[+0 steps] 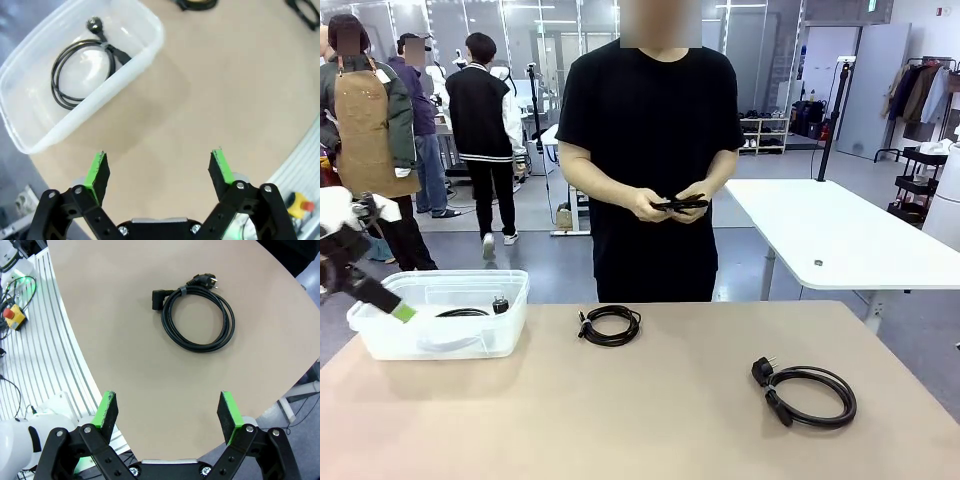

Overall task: Organize and store the cables.
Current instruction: Place the Power Cable into the Organizing box.

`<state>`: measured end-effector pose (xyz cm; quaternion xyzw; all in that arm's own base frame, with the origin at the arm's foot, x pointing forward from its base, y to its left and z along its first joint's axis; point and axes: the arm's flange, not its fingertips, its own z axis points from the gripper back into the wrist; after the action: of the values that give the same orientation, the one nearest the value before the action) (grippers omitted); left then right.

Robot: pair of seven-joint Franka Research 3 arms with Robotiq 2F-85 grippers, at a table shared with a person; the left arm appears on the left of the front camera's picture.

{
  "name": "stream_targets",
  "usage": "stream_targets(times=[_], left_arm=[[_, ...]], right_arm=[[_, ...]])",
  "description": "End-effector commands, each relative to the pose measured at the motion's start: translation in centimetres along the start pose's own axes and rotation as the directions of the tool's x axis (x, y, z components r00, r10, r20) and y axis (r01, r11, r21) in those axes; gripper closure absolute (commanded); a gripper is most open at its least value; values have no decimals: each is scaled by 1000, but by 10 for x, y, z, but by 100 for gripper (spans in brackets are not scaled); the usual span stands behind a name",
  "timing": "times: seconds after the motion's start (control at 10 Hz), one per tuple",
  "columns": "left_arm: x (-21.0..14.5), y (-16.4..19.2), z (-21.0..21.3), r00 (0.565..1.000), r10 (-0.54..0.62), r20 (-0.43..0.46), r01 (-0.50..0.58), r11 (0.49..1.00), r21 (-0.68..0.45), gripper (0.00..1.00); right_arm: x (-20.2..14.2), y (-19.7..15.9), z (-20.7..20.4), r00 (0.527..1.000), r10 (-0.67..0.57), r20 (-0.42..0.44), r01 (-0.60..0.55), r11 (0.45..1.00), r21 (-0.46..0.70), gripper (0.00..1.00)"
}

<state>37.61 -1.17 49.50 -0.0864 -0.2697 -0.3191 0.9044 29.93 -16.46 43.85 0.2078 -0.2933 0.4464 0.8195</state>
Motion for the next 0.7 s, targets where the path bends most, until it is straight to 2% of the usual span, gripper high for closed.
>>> stream_targets(times=[0.0, 0.2, 0.3, 0.5, 0.6], left_arm=[[-30, -1, 6, 998, -65, 25, 66, 997, -49, 0], [-70, -15, 13, 977, -200, 77, 206, 975, -84, 0], [-80, -18, 10, 971, -225, 79, 230, 972, -55, 0], [-92, -23, 9, 972, -226, 69, 231, 968, -97, 0], [-83, -18, 6, 988, -141, 54, 148, 979, -144, 0]], right_arm=[[0, 0, 2, 1000, 7, 13, -7, 1000, 3, 0], [0, 0, 2, 1000, 7, 13, -7, 1000, 3, 0], [0, 0, 2, 1000, 7, 13, -7, 1000, 3, 0], [0, 0, 2, 1000, 7, 13, -7, 1000, 3, 0], [0, 0, 2, 1000, 7, 13, -7, 1000, 3, 0]])
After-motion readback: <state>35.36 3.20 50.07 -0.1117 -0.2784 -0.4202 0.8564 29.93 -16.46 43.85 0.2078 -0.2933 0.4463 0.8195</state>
